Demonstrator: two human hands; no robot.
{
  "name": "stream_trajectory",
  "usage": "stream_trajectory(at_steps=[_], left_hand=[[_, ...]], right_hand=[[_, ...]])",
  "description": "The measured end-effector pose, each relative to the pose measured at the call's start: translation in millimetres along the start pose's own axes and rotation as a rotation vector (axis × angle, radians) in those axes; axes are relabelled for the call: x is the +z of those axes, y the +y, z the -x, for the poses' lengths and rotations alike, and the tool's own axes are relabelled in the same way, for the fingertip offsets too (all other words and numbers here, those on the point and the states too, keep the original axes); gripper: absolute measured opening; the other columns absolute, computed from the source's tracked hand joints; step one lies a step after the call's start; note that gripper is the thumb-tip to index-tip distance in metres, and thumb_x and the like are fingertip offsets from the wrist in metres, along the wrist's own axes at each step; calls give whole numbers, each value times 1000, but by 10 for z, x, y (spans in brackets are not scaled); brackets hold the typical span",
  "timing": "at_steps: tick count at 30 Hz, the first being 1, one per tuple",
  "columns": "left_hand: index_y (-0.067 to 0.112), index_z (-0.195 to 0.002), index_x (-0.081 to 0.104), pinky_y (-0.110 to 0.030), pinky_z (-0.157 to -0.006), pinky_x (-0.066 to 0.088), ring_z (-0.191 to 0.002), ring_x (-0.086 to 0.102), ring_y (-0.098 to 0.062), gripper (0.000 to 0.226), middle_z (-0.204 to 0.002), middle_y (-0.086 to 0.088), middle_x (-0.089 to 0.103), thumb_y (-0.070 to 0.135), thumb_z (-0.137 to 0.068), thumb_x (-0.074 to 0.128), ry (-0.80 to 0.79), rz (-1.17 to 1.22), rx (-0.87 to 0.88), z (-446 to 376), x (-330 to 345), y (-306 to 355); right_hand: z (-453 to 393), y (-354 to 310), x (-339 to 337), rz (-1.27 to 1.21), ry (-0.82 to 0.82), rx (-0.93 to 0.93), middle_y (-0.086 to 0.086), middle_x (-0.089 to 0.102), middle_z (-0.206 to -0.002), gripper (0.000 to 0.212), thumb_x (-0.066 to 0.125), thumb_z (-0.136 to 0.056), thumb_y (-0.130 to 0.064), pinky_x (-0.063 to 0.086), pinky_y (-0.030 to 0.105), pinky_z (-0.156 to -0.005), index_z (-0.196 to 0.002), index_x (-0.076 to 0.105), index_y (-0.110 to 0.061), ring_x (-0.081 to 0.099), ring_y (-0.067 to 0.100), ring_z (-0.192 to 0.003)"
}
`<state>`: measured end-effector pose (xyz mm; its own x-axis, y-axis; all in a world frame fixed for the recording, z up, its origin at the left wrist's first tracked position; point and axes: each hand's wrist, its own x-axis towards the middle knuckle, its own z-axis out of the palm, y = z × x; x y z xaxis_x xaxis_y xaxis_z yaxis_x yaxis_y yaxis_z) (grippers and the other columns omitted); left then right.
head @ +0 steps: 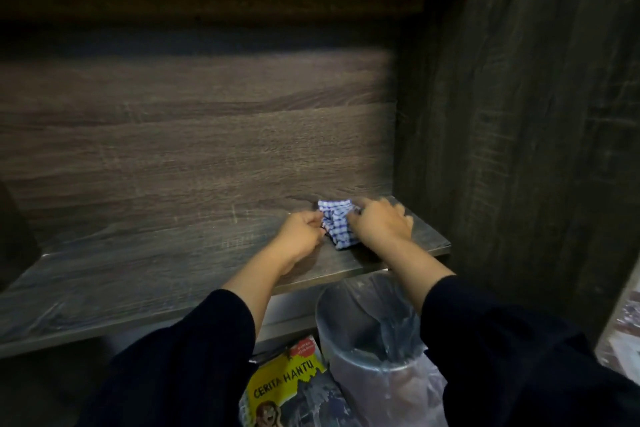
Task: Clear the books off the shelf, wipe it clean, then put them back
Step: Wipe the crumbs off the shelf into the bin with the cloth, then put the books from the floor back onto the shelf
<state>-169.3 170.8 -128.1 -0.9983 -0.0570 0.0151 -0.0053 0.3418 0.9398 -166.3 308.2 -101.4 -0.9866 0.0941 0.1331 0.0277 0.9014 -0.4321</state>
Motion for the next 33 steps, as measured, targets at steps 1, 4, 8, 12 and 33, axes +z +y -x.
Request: stream_trajectory(at_steps=[1, 4, 8, 12, 33], left_hand=[[-4, -137, 44, -17, -78, 45, -104, 50, -14, 44, -135, -16, 54, -11, -94, 43, -15, 3, -3, -24, -4, -19], [-4, -137, 44, -18, -80, 47, -105, 53, -17, 45, -135, -17, 53, -9, -93, 47, -20, 0, -6, -112, -20, -73], [-3, -138, 45, -16, -76, 50, -94, 61, -16, 45, -135, -16, 54, -4, -93, 52, -10, -13, -9, -173, -27, -102], [-2, -138, 45, -13, -71, 47, -91, 57, -12, 45, -135, -16, 54, -4, -93, 52, -46, 0, -18, -170, -71, -98], [14, -92, 58, -26, -59, 48, -67, 62, -16, 12, -85, -4, 64, 14, -97, 47, 5, -351, -409, 2076, -1623, -261]], right_hand=[[-27, 37, 26, 53, -19, -15, 8, 46, -139, 41, 41, -94, -40, 29, 43, -103, -133, 50, -35, 37, 30, -128], [-125, 169, 84, 145, -11, 25, 9, 46, -138, 40, 41, -93, -29, 31, 41, -102, -130, 54, -25, 38, 30, -126], [-267, 358, 56, 237, 44, 73, 9, 42, -139, 42, 39, -93, -20, 32, 42, -102, -133, 51, -16, 35, 32, -126], [-327, 456, 14, 339, 76, 62, 10, 42, -139, 42, 42, -93, -20, 33, 42, -102, -134, 50, -12, 35, 31, -128], [1487, -882, 190, -235, -788, -113, 0, 61, -74, 17, 45, -96, -22, 39, 21, -54, -102, 60, -15, 58, 10, -33]])
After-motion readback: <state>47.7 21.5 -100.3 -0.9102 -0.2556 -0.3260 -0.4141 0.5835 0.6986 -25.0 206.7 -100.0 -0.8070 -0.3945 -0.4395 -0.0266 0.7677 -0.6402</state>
